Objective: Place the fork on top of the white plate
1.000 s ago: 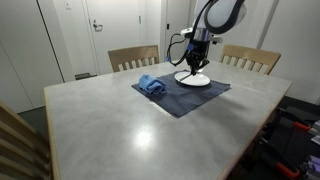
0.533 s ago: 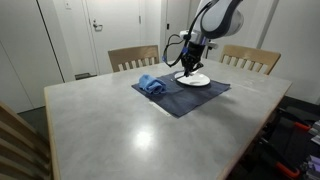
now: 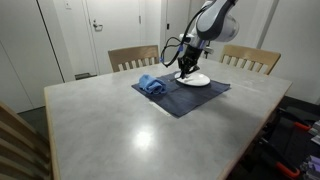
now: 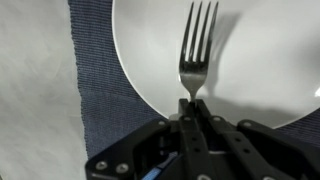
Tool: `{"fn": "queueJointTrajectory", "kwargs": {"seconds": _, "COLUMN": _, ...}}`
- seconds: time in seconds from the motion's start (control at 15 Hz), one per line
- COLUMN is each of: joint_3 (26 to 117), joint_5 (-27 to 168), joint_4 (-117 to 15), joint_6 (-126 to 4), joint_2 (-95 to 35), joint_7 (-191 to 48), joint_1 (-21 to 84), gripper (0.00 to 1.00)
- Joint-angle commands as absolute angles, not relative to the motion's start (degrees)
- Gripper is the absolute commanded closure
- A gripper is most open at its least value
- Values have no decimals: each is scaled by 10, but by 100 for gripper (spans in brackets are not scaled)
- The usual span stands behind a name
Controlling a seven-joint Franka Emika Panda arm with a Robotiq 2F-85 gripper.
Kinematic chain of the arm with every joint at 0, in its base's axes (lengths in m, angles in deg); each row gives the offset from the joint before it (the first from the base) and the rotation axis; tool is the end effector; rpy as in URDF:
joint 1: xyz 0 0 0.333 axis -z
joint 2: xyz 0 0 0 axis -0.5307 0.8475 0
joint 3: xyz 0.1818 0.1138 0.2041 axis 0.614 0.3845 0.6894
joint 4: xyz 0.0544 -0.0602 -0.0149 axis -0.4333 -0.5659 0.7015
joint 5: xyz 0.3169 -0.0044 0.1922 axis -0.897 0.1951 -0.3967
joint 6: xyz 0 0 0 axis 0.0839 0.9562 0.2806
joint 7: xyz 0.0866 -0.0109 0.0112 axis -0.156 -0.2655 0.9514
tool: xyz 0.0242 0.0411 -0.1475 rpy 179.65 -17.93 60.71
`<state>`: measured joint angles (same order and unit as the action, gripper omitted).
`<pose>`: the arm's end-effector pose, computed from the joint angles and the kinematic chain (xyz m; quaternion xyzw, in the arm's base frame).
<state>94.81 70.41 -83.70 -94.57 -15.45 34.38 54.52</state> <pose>0.5682 -0.0200 0.1307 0.6570 0.7411 0.1302 0.0467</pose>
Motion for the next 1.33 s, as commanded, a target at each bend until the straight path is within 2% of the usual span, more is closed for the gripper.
{"fn": "queueJointTrajectory", "kwargs": {"seconds": 0.0, "joint_3": 954, "joint_5": 697, "joint_4": -820, "joint_6": -934, "joint_2": -141, "joint_7": 376, "joint_1": 559, "gripper": 98}}
{"fn": "queueJointTrajectory", "kwargs": {"seconds": 1.27, "joint_3": 885, "joint_5": 713, "joint_4": -810, "joint_6": -909, "joint_2": -126, "joint_7": 360, "joint_1": 505, "gripper": 98}}
